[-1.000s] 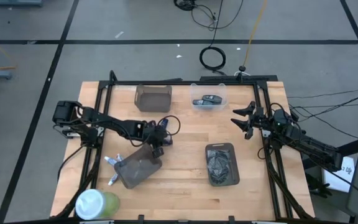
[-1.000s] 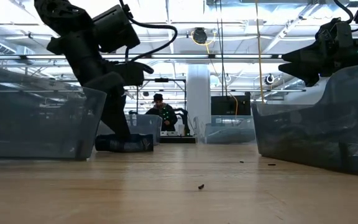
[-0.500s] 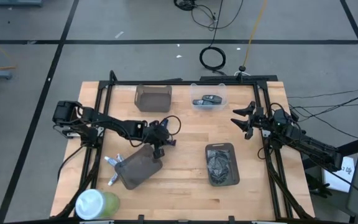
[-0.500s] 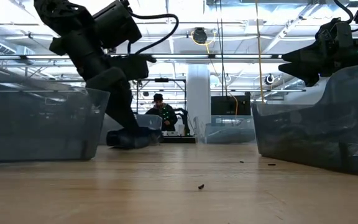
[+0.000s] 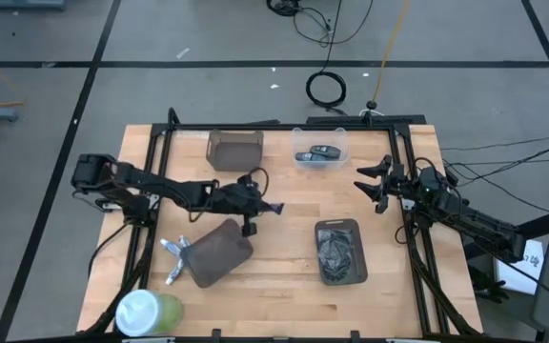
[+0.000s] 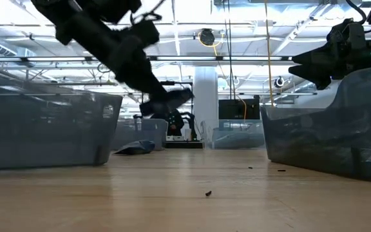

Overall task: Pick & Place Travel size toiletries
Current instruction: Put the bottom blue shave cream into the top black bin

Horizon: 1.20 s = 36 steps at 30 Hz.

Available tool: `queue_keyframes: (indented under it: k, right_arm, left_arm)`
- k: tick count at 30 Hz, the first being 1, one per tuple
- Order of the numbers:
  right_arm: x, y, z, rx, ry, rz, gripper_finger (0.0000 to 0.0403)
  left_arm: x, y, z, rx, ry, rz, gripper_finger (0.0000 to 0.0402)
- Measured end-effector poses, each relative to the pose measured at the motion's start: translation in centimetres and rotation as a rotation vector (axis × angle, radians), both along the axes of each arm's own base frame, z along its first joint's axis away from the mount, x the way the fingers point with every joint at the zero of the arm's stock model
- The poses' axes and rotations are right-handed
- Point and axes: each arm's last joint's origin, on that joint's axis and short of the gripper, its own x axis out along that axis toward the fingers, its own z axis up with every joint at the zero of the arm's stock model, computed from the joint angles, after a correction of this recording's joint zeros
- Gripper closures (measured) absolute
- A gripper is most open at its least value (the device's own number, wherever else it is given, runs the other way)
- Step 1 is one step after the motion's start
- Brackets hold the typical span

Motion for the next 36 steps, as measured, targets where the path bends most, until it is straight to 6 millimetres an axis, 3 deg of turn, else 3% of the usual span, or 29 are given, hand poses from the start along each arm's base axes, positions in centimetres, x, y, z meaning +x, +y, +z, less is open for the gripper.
queue_keyframes:
  k: [4,11,19,26,31,36]
  right_arm:
    - [0.0,0.0,0.0,0.0,0.001,0.0,0.0187]
    - [0.0,0.0,-0.1,0.003,0.006,0.0,0.0184]
    - [0.0,0.0,0.0,0.003,0.005,0.0,0.0186]
    - [0.0,0.0,-0.1,0.003,0.005,0.0,0.0185]
    - [0.0,0.0,0.0,0.003,0.005,0.0,0.0187]
    - [0.0,0.0,0.0,0.003,0.005,-0.001,0.0184]
  left_arm:
    - [-1.7,-0.4,2.6,0.002,-0.031,-0.005,0.04]
    - [-7.3,-3.4,6.3,-0.105,0.005,0.038,0.0401]
    - [-11.1,-8.0,5.8,-0.337,0.183,0.004,0.0401]
    - [-9.7,-9.8,2.2,-0.429,0.404,0.084,0.0402]
    - [-7.1,-9.7,0.3,-0.439,0.394,0.042,0.0402]
    - [-4.7,-9.0,-0.1,-0.363,0.265,-0.056,0.0402]
